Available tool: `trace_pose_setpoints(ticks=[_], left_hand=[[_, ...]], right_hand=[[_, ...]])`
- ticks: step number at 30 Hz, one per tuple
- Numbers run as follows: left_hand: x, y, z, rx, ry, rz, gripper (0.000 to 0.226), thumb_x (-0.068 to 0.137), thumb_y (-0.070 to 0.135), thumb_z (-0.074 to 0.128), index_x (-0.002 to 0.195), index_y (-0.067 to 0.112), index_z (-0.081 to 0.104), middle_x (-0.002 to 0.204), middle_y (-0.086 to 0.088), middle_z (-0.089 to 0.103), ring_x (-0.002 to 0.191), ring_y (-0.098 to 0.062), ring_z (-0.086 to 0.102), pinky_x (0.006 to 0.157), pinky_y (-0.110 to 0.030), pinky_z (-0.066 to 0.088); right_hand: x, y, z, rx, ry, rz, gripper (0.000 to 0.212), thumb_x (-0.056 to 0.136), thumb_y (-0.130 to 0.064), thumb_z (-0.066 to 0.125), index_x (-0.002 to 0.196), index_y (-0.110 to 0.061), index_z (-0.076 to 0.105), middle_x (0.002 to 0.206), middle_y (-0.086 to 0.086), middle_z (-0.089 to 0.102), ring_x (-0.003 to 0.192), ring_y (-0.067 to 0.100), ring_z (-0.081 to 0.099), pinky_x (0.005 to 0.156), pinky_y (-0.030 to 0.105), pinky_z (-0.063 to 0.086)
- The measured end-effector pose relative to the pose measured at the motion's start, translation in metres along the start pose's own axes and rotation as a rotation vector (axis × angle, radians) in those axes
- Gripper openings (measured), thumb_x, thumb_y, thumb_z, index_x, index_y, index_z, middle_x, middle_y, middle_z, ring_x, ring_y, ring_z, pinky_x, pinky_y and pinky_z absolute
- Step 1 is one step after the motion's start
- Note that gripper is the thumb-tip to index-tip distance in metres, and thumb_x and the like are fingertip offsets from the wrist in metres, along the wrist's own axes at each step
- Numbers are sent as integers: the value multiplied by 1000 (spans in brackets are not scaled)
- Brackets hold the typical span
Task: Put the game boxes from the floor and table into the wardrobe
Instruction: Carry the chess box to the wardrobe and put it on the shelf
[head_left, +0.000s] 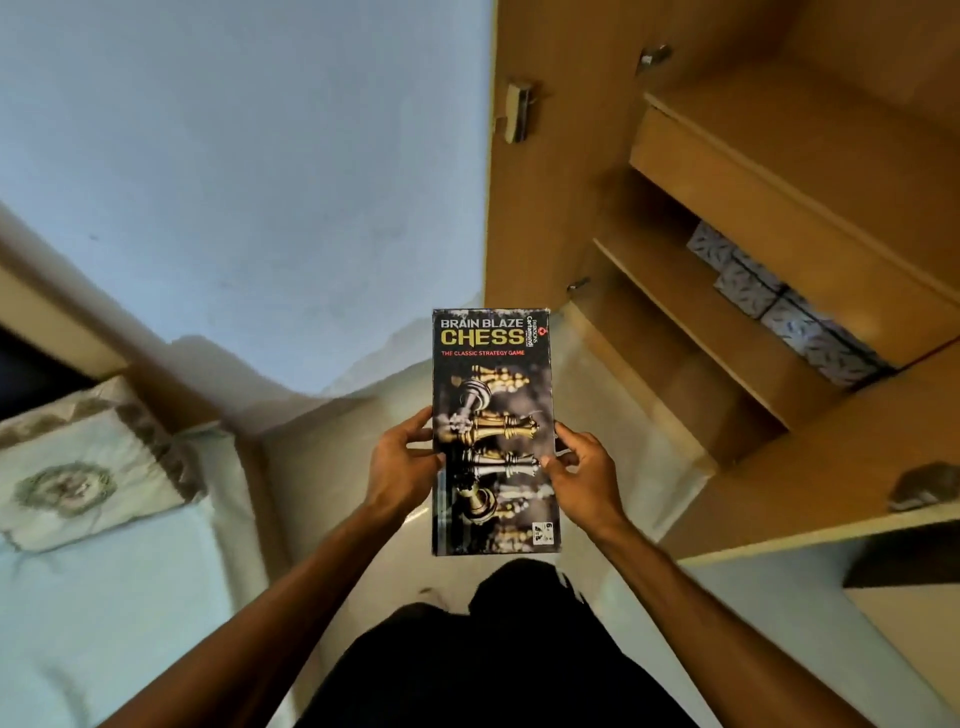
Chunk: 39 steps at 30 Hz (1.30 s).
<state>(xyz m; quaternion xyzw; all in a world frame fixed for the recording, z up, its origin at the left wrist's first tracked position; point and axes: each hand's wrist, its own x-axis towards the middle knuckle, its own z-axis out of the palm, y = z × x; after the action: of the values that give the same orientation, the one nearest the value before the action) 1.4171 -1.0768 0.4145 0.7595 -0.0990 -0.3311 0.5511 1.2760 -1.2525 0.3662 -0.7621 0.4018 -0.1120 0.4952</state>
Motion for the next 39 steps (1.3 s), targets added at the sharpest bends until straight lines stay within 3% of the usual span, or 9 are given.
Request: trace_pose_setpoints(ticks=[2,5,10,13,22,27,33,36,39], left_hand=[[45,23,11,33,-49,20,66,86,-4,65,142,28,50,121,-4,64,94,-18,72,66,-35,63],[111,53,39,81,-102,25,65,84,3,70,140,32,52,116,-4,61,100,-23,69,78,-49,61],[222,102,107,146,-195,52,67,85,-5,64,140,31,51,99,-3,69,106,-27,66,84,-54,58],[269,138,150,147,-214,64,65,86,-7,61,139,31,52,98,-2,69,103,-25,67,83,-49,59],[415,238,273,77,-262,121,66,84,-15,57,133,29,56,101,-10,67,79,-13,64,49,-17,52],[487,287,329,97,-277,174,66,84,-13,59,129,35,54,91,2,67,76,-10,62,48,-15,51],[597,342,394,159,-201,224,44,83,19,74,125,27,65,104,7,72,87,-16,72,82,-46,60],[650,370,423,211,-194,226,56,83,22,73,136,17,54,116,3,71,93,-15,70,90,-43,57],[692,396,443,248,-374,269,68,72,20,82,134,14,55,129,-3,65,105,-21,68,93,-46,56]], right_hand=[[36,-5,-7,26,69,32,51,91,-5,64,139,-14,52,113,2,57,85,7,60,72,12,51],[93,-8,-27,49,157,66,50,91,-7,64,139,-15,53,116,3,58,85,5,59,73,11,49],[198,0,-73,49,263,92,50,90,-1,62,138,-15,54,122,6,60,94,13,61,67,3,47],[256,-3,-108,53,278,126,50,90,-1,62,137,-15,55,126,3,58,104,18,62,75,11,49],[424,-16,-222,37,358,97,52,87,2,59,136,-14,56,122,4,61,108,22,63,92,38,56],[505,-25,-268,45,396,106,53,88,4,56,136,-17,56,126,1,62,109,21,63,82,25,57],[621,-43,-327,32,421,93,43,85,5,60,116,-23,67,87,-6,68,67,9,60,54,19,49],[674,-48,-350,66,413,119,35,84,2,63,109,-21,71,91,-2,72,72,16,67,52,21,52],[717,-50,-370,178,417,139,32,84,-1,68,111,-16,70,105,2,72,88,19,70,61,22,55]])
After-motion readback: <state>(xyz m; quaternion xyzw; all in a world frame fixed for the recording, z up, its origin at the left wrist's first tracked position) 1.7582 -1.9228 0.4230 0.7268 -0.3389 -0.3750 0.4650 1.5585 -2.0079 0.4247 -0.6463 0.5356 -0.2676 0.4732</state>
